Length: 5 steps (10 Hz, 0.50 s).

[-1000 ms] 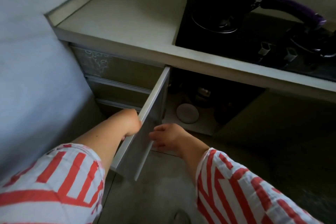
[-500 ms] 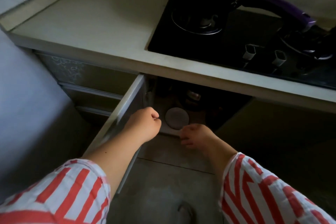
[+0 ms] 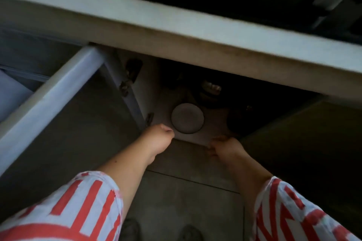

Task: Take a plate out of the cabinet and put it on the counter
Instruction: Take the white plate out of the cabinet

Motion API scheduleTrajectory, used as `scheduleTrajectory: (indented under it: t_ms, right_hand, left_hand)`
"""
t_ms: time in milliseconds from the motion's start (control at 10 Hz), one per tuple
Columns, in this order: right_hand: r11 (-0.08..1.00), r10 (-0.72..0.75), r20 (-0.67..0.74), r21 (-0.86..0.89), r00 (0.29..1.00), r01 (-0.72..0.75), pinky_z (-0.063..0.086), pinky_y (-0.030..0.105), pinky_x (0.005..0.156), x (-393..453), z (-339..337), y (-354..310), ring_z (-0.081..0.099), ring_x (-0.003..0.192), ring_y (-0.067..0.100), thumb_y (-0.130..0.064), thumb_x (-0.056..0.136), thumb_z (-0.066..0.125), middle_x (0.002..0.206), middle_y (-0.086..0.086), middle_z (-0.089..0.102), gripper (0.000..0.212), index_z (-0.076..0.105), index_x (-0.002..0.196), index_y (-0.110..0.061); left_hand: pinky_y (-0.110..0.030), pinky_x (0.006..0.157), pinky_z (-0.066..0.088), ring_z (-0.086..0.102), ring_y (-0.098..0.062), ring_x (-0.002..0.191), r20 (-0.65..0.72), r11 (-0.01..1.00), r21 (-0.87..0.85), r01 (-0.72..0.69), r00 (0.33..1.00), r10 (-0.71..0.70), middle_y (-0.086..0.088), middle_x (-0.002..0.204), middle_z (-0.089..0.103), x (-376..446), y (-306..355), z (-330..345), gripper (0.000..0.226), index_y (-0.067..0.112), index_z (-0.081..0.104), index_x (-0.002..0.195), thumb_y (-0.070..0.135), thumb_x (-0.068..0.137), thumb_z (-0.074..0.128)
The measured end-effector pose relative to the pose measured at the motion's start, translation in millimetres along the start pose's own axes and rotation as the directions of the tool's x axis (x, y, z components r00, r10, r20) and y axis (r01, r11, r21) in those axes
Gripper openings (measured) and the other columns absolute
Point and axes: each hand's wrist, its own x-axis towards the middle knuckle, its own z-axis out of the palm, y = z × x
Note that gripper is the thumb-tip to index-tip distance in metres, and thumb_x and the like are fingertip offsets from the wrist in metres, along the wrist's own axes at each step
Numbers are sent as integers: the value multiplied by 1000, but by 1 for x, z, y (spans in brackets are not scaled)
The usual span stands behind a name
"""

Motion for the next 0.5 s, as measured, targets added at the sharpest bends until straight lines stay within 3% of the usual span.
scheduleTrajectory:
  t_ms: [100, 300, 400, 500]
  right_hand:
    - [1000, 2, -17, -2, 1000, -2, 52, 50, 95, 37, 19, 24, 65, 107, 39, -16, 84, 58, 108, 21, 71, 18, 58, 68, -23]
    - [992, -2, -81, 126, 997, 12, 54, 48, 94, 102, 55, 60, 64, 108, 41, -15, 88, 54, 116, 25, 66, 10, 57, 87, -24]
    - [986, 17, -90, 167, 996, -2, 52, 36, 91, 139, 71, 75, 64, 109, 38, -16, 90, 52, 119, 24, 65, 12, 62, 97, -17]
    - [998, 57, -54, -5, 997, -58, 44, 26, 95, 175, 83, 80, 57, 118, 30, -16, 96, 46, 136, 24, 54, 35, 55, 126, -2]
  left_hand:
    - [-36, 94, 47, 59, -28, 108, 14, 999, -30, 31, 999, -30, -11, 114, 63, 44, -19, 11, 29, 14, 62, 116, 22, 91, 48]
    - [-39, 86, 51, 62, -31, 102, 7, 993, -93, 70, 998, -70, -15, 112, 66, 115, -54, 29, 13, 22, 55, 98, 28, 92, 44]
    - [-38, 83, 50, 61, -29, 97, -1, 993, -107, 60, 998, -60, -16, 115, 66, 151, -72, 41, 15, 21, 55, 100, 29, 91, 46]
    - [-40, 84, 51, 62, -31, 103, 13, 994, -97, 46, 999, -44, -15, 115, 66, 187, -85, 51, 24, 13, 57, 107, 28, 93, 46]
